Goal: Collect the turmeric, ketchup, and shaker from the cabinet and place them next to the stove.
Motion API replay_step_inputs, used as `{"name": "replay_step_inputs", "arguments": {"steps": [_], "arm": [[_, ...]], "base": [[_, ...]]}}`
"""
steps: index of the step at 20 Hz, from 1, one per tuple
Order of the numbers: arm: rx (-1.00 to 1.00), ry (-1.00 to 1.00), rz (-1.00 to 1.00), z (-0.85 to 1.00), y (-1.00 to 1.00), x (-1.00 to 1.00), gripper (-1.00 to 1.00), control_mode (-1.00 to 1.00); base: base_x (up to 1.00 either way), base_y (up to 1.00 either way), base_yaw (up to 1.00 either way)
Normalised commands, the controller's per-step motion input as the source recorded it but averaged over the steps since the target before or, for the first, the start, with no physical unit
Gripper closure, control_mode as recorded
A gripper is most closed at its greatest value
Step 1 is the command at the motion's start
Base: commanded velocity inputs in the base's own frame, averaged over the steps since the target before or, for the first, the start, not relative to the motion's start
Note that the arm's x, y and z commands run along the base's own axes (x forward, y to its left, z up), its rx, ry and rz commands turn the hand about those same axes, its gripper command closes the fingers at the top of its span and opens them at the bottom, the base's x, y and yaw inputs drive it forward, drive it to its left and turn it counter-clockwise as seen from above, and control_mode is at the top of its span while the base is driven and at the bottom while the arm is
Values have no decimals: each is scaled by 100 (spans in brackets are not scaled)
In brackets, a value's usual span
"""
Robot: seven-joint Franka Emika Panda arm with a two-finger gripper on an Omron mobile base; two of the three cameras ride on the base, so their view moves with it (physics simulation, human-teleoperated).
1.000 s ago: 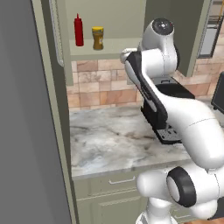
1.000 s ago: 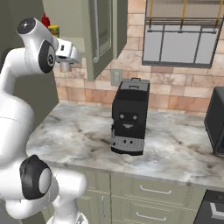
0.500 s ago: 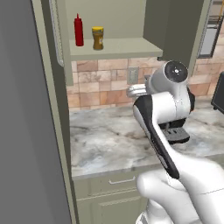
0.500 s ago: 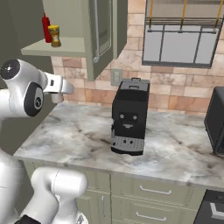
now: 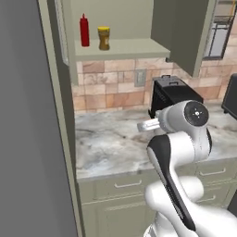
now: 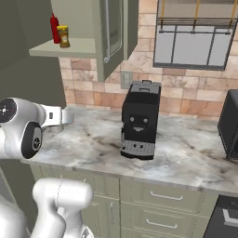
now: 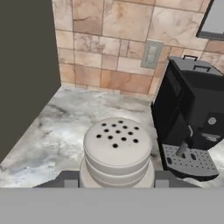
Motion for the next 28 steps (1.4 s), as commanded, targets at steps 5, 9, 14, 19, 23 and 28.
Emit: {"name": "replay_step_inputs", "arguments": {"steps": [5,9,14,19,23,28], "arm": [[0,0,0,0,0,0,100,100],[0,0,0,0,0,0,100,100],[0,0,0,0,0,0,100,100],[0,0,0,0,0,0,100,100],[0,0,0,0,0,0,100,100],[0,0,0,0,0,0,100,100]], "base": [[-72,0,26],[-63,0,36],[-66,0,40],[-83,0,38],[-79,-16,39],[-72,-21,42]]}}
